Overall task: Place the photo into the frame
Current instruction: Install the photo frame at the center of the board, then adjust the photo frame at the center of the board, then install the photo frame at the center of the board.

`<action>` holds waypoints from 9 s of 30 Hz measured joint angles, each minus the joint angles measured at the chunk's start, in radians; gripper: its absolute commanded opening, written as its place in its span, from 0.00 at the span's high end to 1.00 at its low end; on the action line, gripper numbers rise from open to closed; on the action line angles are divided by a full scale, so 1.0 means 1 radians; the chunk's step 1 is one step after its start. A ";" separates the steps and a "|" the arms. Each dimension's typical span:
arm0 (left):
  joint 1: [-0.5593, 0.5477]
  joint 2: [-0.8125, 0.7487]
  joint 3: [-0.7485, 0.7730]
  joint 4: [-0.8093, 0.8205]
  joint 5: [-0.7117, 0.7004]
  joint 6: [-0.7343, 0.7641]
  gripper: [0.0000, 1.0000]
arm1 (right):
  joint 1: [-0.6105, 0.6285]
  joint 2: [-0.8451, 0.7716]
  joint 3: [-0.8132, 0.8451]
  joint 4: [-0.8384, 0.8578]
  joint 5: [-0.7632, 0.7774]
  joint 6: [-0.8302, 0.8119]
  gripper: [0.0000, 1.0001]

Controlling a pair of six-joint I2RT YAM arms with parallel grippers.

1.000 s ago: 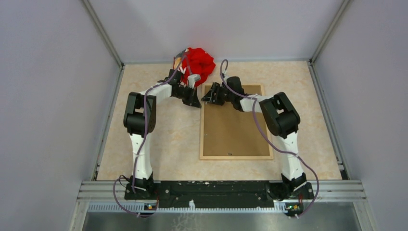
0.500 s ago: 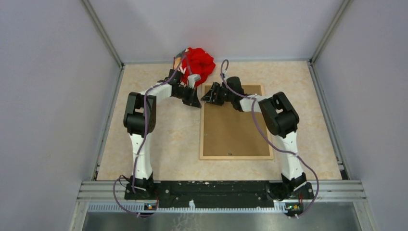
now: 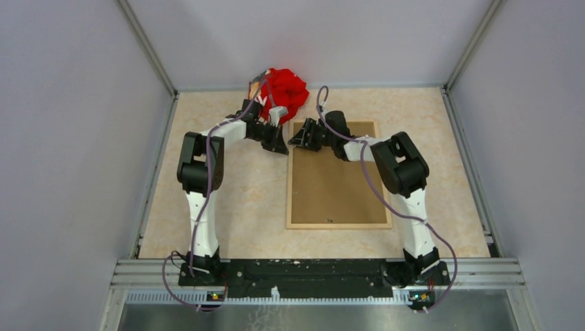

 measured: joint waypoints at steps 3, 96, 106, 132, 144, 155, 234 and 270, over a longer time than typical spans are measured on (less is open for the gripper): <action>0.000 0.000 0.000 0.000 0.000 0.000 1.00 | 0.000 0.000 0.000 0.000 0.001 0.003 0.48; -0.482 -0.255 -0.282 -0.434 -0.076 0.621 0.52 | -0.054 0.065 0.537 -0.792 0.260 -0.214 0.01; 0.025 -0.294 -0.020 -0.565 -0.092 0.740 0.52 | -0.215 -0.594 -0.108 -0.803 0.448 -0.150 0.01; 0.128 -0.239 -0.245 -0.217 -0.279 0.554 0.69 | -0.343 -0.879 -0.717 -0.723 0.510 -0.034 0.01; -0.063 -0.430 -0.476 -0.259 -0.371 0.781 0.68 | -0.428 -0.559 -0.400 -0.675 0.443 -0.137 0.01; -0.239 -0.479 -0.499 -0.549 -0.229 0.871 0.62 | -0.427 -0.488 -0.291 -0.707 0.432 -0.171 0.02; 0.085 -0.060 0.044 -0.295 -0.160 0.575 0.71 | 0.392 -0.252 -0.207 -0.226 0.325 0.294 0.20; 0.085 -0.089 -0.002 -0.253 -0.167 0.589 0.73 | 0.401 -0.284 -0.239 -0.224 0.344 0.294 0.19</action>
